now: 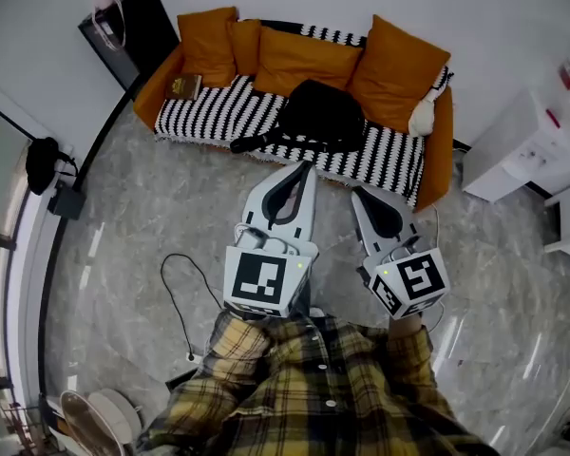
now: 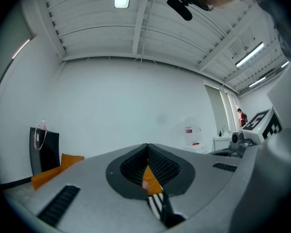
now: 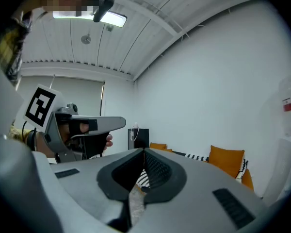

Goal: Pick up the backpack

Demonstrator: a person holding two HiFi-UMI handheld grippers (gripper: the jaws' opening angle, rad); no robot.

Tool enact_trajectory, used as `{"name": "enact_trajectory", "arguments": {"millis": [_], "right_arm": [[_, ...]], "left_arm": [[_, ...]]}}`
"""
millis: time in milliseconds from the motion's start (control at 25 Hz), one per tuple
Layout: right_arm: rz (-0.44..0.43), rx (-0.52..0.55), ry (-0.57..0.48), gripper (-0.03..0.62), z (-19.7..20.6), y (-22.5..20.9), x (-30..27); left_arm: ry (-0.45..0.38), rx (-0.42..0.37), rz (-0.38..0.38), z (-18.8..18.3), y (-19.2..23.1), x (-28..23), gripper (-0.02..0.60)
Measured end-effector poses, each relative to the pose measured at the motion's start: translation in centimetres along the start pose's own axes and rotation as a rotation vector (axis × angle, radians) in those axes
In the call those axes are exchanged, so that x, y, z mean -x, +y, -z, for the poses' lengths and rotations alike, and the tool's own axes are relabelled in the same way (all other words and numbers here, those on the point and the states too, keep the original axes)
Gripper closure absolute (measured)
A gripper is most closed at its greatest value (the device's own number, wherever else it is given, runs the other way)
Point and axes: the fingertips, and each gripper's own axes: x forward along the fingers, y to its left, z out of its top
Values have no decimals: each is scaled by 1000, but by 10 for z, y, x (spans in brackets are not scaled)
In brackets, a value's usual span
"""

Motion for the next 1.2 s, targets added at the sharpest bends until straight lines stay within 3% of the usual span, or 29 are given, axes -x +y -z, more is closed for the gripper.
{"name": "enact_trajectory", "arguments": {"millis": [640,1200], "right_arm": [[55,23,34,577,-24,-67,-188],[151,-13,121,577,-3,-108,-259]], "left_arm": [[-5,28,39,5,157,-144,563],[45,60,87,33,220,-207,563]]}}
